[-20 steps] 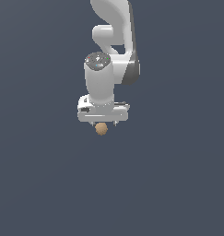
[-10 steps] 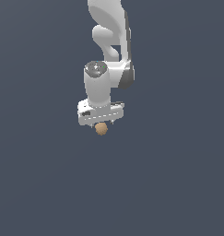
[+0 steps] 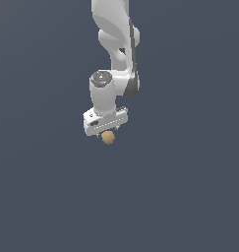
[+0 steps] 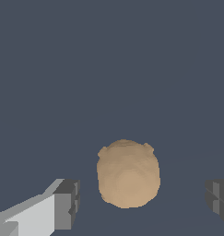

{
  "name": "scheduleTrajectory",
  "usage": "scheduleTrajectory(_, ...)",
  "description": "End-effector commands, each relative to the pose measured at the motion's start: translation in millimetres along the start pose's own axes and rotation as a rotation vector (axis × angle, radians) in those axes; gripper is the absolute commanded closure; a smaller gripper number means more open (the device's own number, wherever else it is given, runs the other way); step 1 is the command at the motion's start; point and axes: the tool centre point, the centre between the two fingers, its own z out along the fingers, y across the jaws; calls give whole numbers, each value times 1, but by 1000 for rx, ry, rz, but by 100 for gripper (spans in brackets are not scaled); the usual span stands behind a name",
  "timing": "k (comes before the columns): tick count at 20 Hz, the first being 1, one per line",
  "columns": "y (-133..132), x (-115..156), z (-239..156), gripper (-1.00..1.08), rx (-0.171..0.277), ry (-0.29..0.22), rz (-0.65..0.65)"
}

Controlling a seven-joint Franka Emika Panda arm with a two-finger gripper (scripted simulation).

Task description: Pick up the object and move it to a goal position.

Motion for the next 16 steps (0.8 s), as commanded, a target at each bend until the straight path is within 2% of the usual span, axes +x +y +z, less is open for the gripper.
scheduleTrajectory(1,-1,-5,5,-92,0,-1,-37)
scheduleTrajectory(8,-3,-12,12,-92,1,-2,-88)
scheduleTrajectory(16,-3,-12,20,-92,1,-2,-87)
